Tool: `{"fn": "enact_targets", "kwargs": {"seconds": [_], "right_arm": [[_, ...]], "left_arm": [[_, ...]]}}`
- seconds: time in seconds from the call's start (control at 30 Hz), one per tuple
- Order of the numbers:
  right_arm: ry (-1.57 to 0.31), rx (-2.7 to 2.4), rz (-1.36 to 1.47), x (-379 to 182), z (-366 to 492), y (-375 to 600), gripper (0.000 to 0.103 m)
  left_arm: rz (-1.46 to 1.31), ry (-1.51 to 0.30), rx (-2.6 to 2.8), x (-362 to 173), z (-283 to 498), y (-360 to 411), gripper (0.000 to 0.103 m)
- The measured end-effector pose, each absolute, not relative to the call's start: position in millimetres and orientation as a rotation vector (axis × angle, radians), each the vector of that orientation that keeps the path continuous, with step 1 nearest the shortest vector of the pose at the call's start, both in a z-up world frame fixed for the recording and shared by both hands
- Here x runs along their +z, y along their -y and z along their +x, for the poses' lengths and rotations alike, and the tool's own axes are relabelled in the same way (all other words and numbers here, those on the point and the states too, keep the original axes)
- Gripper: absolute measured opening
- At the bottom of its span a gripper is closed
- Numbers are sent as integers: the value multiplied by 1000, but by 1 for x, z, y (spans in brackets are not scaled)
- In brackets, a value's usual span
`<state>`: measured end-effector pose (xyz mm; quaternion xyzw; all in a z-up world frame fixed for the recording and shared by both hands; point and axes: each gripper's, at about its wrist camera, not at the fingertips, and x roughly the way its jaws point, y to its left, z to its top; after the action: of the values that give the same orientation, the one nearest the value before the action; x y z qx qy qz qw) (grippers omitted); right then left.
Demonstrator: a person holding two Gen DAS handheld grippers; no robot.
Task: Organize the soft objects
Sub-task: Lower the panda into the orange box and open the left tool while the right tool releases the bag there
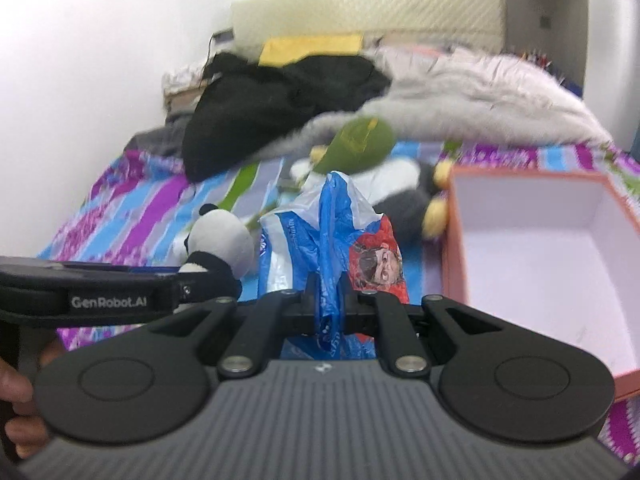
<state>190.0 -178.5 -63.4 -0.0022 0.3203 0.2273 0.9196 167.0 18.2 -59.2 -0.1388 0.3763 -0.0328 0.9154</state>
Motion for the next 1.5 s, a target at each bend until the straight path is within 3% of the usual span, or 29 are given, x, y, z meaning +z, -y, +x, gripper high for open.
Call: {"fn": "enact_targets", "kwargs": {"seconds": [0.37, 0.67, 1.5], "right_arm": [[-494, 359, 38, 1, 204, 234, 12], [-491, 225, 32, 16, 246, 285, 12], [-940, 6, 106, -124, 322, 389, 12]], "left_arm": [[-214, -668, -214, 18, 206, 36, 46], [-209, -719, -326, 29, 271, 97, 46], [21, -1089, -401, -109, 399, 252, 46]]}}
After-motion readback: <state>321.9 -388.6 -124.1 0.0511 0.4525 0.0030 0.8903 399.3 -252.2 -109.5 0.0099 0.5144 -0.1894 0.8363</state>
